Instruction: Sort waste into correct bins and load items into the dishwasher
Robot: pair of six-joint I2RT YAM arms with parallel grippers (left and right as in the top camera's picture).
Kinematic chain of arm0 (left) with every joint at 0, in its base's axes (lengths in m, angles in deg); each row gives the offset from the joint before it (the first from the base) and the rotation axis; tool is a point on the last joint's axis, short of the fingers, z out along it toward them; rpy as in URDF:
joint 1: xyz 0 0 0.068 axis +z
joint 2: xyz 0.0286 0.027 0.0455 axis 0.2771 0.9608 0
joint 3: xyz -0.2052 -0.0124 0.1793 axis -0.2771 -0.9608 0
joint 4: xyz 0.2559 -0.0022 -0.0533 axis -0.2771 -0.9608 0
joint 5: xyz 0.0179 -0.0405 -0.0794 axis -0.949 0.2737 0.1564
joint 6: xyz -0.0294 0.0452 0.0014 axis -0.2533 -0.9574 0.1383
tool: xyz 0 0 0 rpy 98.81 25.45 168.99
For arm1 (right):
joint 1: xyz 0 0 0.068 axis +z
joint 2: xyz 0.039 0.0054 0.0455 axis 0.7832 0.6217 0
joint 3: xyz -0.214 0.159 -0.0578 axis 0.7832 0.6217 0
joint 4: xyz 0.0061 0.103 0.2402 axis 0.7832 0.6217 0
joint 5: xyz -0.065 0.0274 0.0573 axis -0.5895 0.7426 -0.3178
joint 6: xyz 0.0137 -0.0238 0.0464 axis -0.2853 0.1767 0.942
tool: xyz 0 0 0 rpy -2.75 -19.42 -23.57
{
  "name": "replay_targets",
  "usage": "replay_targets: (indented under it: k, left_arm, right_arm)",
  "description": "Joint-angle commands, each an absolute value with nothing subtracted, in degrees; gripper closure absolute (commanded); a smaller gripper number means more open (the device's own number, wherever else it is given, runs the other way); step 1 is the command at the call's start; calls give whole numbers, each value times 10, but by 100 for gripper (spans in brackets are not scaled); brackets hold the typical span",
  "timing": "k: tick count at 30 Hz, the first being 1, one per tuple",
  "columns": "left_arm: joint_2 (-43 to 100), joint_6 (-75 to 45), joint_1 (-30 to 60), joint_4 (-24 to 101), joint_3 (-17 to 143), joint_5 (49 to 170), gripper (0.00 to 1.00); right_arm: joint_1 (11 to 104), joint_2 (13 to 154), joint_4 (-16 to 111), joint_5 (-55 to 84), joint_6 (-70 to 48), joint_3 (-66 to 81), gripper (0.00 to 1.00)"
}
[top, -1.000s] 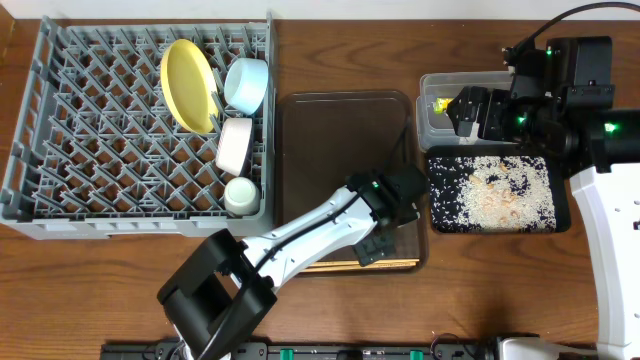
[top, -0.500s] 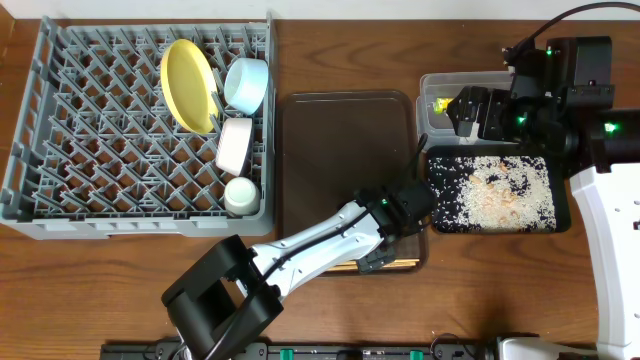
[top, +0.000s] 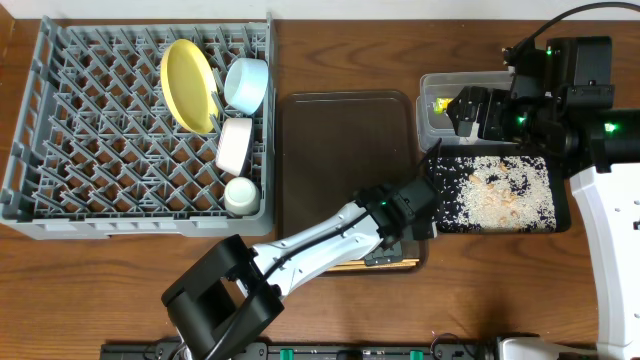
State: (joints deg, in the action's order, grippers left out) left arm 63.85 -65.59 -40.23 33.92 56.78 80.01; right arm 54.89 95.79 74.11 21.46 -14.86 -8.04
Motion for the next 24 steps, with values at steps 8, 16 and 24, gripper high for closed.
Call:
replay_targets:
  k: [8, 16, 24]
  left_arm:
    - [647, -676, -401, 341, 541, 830, 18]
    - [647, -676, -401, 366, 517, 830, 19]
    - [647, -726, -415, 345, 516, 866, 24]
  right_arm:
    - [542, 959, 742, 213, -143, -82, 1]
    - [542, 959, 742, 213, -143, -82, 1]
    - [542, 959, 742, 213, -143, -82, 1]
